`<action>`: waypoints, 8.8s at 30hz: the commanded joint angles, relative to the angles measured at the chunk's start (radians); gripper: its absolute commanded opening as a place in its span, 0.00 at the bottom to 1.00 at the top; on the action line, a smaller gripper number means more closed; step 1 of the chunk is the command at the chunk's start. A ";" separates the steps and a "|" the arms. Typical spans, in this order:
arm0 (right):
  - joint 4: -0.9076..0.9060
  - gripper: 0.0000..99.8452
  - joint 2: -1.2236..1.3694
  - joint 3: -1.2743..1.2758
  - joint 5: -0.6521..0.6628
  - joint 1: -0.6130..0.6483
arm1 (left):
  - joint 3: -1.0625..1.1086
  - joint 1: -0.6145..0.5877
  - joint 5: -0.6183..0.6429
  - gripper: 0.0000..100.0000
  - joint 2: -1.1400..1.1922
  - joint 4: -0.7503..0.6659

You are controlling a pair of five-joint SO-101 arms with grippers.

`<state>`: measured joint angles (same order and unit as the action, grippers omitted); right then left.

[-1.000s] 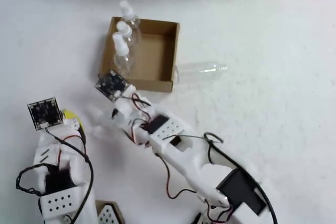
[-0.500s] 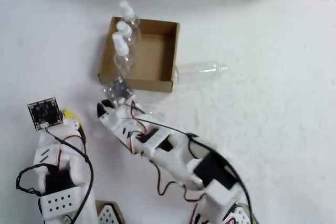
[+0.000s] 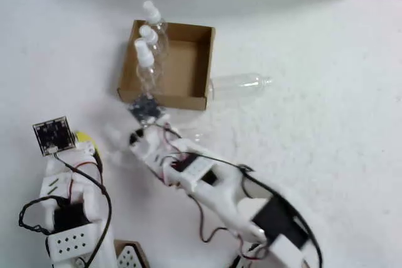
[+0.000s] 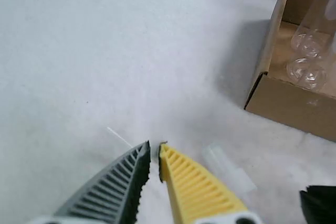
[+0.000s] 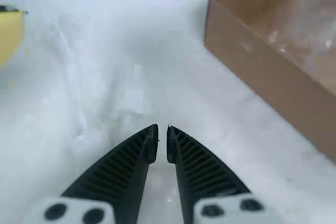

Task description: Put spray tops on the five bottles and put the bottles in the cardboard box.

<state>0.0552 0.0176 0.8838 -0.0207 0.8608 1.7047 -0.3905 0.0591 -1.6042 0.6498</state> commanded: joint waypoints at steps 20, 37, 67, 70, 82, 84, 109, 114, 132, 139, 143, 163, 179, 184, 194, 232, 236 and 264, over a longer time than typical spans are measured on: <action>-0.662 0.02 -0.937 0.454 -0.008 -0.374 | -0.006 0.010 -0.014 0.05 -0.016 0.000; -1.061 0.02 -1.259 0.339 -0.008 -0.538 | -0.006 0.010 -0.014 0.05 -0.016 0.002; -1.547 0.02 -0.928 -0.026 0.474 -0.631 | -0.006 0.015 -0.112 0.05 -0.016 0.023; -1.635 0.02 -0.753 -0.155 0.526 -0.688 | -0.006 0.015 -0.112 0.05 -0.016 0.023; -1.804 0.02 -0.656 -0.158 1.073 -0.974 | -0.006 0.015 -0.112 0.05 -0.016 0.020; -1.802 0.02 -0.654 -0.098 1.142 -1.003 | -0.006 0.015 -0.112 0.05 -0.016 0.018; -1.277 0.02 -0.648 0.107 0.554 -0.670 | -0.006 0.013 -0.112 0.05 -0.016 0.021; -1.216 0.02 -0.648 0.106 0.499 -0.630 | -0.006 0.013 -0.112 0.05 -0.016 0.023; -1.523 0.02 -0.648 -0.069 0.631 -0.705 | -0.006 0.012 -0.112 0.05 -0.016 0.023; -1.679 0.02 -0.650 -0.052 1.003 -0.872 | -0.006 0.012 -0.112 0.05 -0.016 0.023; -1.672 0.02 -0.650 0.048 1.195 -0.958 | -0.006 0.012 -0.112 0.05 -0.016 0.023; -1.231 0.02 -0.648 0.176 0.597 -0.611 | -0.006 0.012 -0.112 0.05 -0.016 0.023; -0.992 0.02 -0.390 0.037 0.098 -0.473 | -0.006 0.010 -0.112 0.05 -0.016 0.023; -0.972 0.02 -0.404 0.012 0.009 -0.478 | -0.006 0.010 -0.112 0.05 -0.016 0.023; -1.227 0.02 -0.680 0.020 0.012 -0.433 | -0.006 0.010 -0.112 0.05 -0.016 0.020; -1.130 0.28 -0.664 0.195 -0.086 -0.239 | -0.006 0.013 -0.112 0.05 -0.016 0.020; -1.013 0.28 -0.521 0.203 -0.069 -0.239 | -0.006 0.013 -0.112 0.05 -0.016 0.021; -0.969 0.03 -0.740 0.201 0.175 -0.848 | -0.006 0.012 -0.112 0.05 -0.016 0.023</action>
<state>-0.9360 -0.7173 1.0909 0.1128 0.1688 1.7047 -0.3844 -0.0407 -1.6042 0.6667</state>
